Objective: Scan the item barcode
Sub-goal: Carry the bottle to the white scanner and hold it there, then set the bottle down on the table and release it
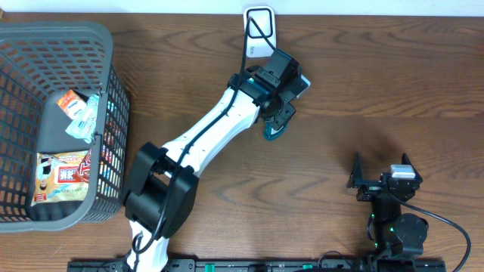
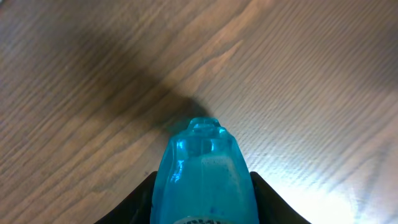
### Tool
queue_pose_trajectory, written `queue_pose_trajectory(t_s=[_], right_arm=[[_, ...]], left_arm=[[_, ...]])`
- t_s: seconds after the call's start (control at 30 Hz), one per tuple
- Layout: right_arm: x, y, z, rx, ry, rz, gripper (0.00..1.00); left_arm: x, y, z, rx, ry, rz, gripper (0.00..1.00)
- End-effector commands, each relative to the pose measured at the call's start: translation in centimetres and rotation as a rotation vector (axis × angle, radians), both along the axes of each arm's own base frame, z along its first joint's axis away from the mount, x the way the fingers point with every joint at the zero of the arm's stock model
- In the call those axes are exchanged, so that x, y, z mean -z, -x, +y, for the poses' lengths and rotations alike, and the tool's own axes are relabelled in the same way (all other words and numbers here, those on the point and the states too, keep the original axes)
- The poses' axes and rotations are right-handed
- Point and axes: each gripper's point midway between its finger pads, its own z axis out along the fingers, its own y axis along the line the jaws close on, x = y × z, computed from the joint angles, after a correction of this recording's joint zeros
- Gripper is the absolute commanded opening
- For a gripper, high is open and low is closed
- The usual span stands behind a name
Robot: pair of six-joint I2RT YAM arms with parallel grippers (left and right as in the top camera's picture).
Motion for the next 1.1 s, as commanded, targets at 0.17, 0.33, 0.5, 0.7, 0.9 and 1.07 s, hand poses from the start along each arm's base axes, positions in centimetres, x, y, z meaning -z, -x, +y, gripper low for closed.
queue_pose_trajectory(t_s=[0.17, 0.33, 0.5, 0.7, 0.9, 1.07], right_arm=[[0.0, 0.0, 0.2, -0.009, 0.008, 0.001, 0.99], [0.0, 0.0, 0.2, -0.009, 0.008, 0.001, 0.99], [0.0, 0.0, 0.2, -0.009, 0.008, 0.001, 0.99], [0.0, 0.0, 0.2, -0.009, 0.008, 0.001, 0.99], [0.0, 0.0, 0.2, -0.009, 0.008, 0.001, 0.99], [0.0, 0.0, 0.2, -0.009, 0.008, 0.001, 0.99]], left_arm=[[0.5, -0.8, 0.0, 0.054, -0.032, -0.033, 0.33], [0.6, -0.7, 0.0, 0.122, -0.054, -0.055, 0.34], [0.6, -0.6, 0.1, 0.152, -0.066, -0.062, 0.53], [-0.2, -0.3, 0.4, 0.151, -0.065, -0.064, 0.86], [-4.2, 0.5, 0.9, 0.145, -0.031, -0.111, 1.0], [-10.2, 1.9, 2.0, 0.134, 0.027, -0.195, 0.98]])
